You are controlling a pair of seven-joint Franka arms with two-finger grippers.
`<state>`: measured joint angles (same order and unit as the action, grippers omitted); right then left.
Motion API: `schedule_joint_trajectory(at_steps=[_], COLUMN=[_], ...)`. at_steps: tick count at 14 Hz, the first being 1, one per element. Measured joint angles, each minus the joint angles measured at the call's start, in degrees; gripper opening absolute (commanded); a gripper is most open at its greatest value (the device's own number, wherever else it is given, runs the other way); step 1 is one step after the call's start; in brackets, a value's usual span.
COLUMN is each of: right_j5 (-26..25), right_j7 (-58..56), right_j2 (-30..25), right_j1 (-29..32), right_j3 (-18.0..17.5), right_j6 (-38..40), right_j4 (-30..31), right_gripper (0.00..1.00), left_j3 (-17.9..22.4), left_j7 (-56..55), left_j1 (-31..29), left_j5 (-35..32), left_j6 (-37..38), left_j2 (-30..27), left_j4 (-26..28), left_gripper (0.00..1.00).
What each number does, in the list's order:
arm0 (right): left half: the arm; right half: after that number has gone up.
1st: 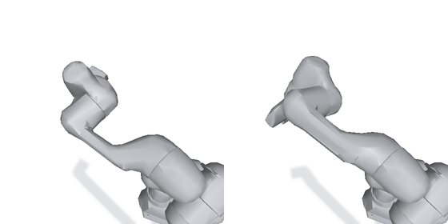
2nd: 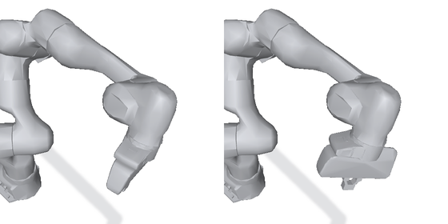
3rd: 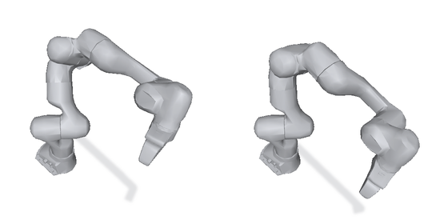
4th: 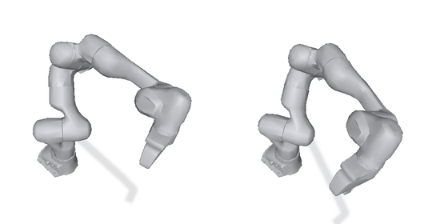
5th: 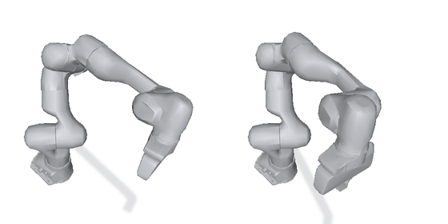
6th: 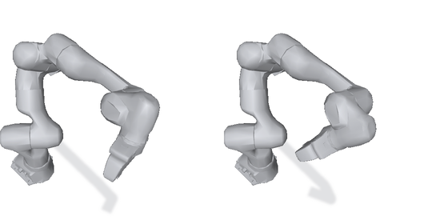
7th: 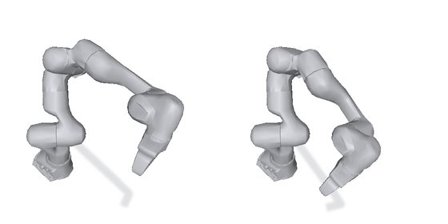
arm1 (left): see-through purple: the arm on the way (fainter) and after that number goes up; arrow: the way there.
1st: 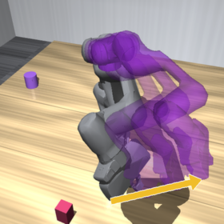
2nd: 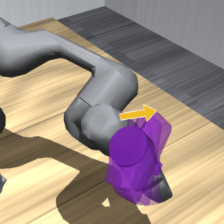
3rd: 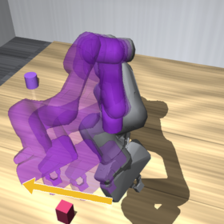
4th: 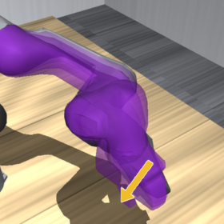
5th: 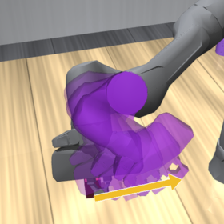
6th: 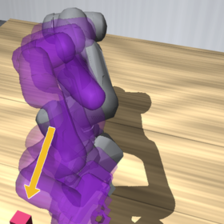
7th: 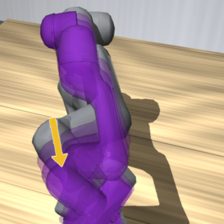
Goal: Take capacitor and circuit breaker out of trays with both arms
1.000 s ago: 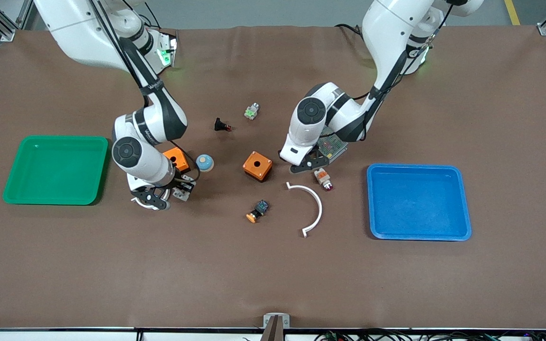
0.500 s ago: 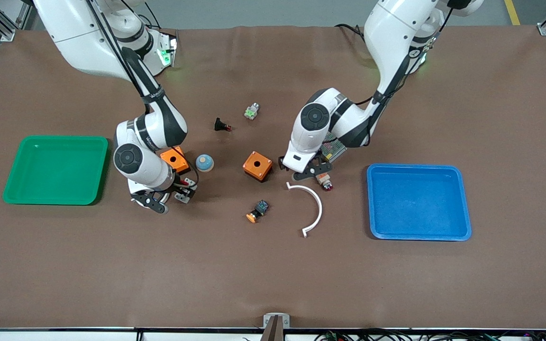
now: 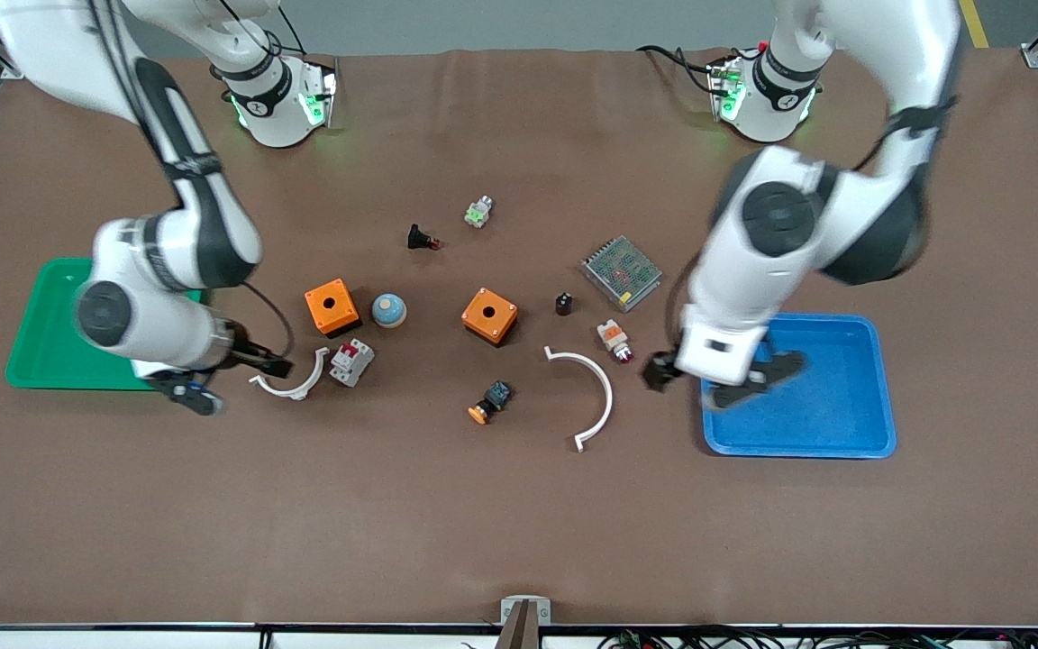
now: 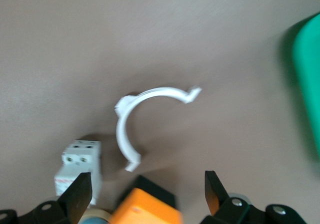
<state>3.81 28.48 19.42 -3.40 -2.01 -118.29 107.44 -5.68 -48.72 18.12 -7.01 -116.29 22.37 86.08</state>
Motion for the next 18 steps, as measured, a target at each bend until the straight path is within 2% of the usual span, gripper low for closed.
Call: schedule_joint_trajectory(at_steps=[6,11,14,18], right_j5=[0.01,0.01,0.01,0.00], right_j7=[-18.23,-22.98,-23.38,-23.47], right_j2=[-11.36,-19.81,-21.72,-21.84], right_j1=[7.36,7.55,7.55,7.55], right_j3=[0.06,-0.24,-0.34,-0.38], right_j6=[8.47,12.76,18.78,23.41], right_j4=[-0.03,-0.58,-5.24,-12.71], right_gripper=[0.99,1.00,1.00,1.00], left_j3=[-0.03,0.01,0.06,-0.37], left_j7=[23.93,33.36,36.80,37.65], left_j1=[-10.61,-12.98,-16.01,-16.66], left_j5=[-0.20,0.97,4.95,5.87], left_j6=[14.04,24.50,27.88,27.94], left_j2=[-11.04,-17.58,-20.95,-24.64], left_j4=[-0.70,-0.46,1.62,6.38], left_gripper=[1.00,1.00,1.00,1.00])
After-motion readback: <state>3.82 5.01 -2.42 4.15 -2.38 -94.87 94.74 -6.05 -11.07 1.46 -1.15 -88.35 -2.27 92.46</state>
